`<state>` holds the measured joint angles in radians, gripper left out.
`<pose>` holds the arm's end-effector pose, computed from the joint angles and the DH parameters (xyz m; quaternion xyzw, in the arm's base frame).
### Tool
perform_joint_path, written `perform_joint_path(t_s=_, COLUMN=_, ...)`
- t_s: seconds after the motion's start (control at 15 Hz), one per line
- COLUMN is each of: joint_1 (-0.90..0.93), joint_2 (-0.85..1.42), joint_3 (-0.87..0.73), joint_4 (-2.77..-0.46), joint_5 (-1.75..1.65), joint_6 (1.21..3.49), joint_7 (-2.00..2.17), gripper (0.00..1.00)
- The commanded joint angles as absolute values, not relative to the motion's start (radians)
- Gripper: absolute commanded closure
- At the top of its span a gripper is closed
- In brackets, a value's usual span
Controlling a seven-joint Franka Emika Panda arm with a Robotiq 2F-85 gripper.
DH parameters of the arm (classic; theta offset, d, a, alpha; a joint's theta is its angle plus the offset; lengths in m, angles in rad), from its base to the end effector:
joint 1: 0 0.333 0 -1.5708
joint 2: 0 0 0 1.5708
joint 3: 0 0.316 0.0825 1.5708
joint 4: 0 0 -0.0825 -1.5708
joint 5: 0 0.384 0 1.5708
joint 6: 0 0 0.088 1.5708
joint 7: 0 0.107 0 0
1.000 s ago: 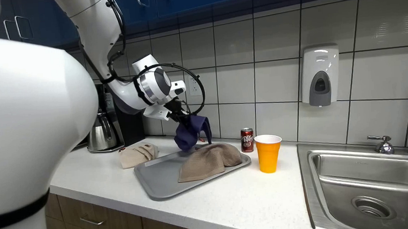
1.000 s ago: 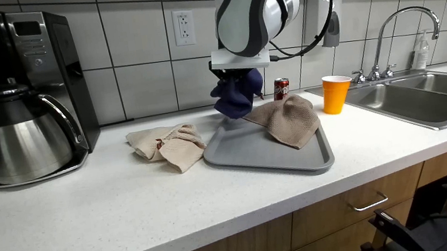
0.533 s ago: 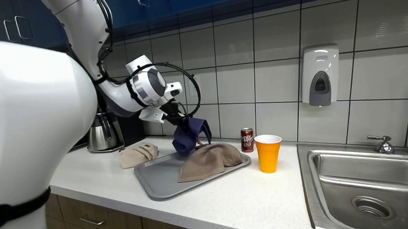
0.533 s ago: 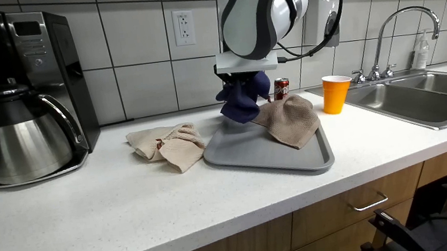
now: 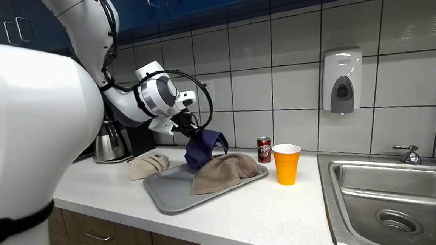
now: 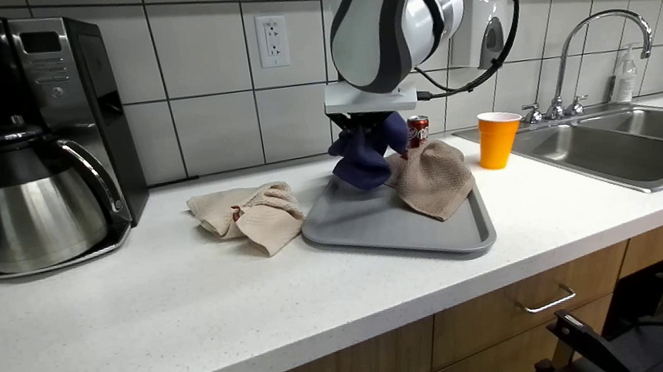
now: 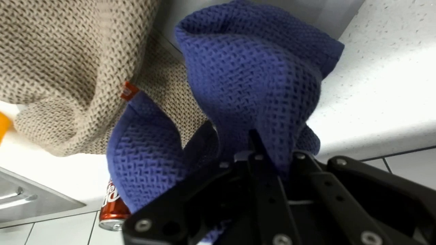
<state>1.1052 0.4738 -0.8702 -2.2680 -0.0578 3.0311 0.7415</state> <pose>0.5562 0.1474 0.2679 0.9486 -0.1488 0.2740 0.0536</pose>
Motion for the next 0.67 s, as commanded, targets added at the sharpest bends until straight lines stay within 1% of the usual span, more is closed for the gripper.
perform_joint_path(t_s=0.0, joint_1=1.040, joint_2=0.460, joint_3=-0.820, joint_4=-2.239, joint_5=-0.028, joint_6=2.973, joint_7=0.698, gripper=0.98)
perform_joint_path(t_s=0.6, joint_1=0.695, joint_2=0.457, joint_3=-0.502, joint_4=-2.147, joint_5=-0.034, joint_6=2.817, joint_7=0.632, gripper=0.98)
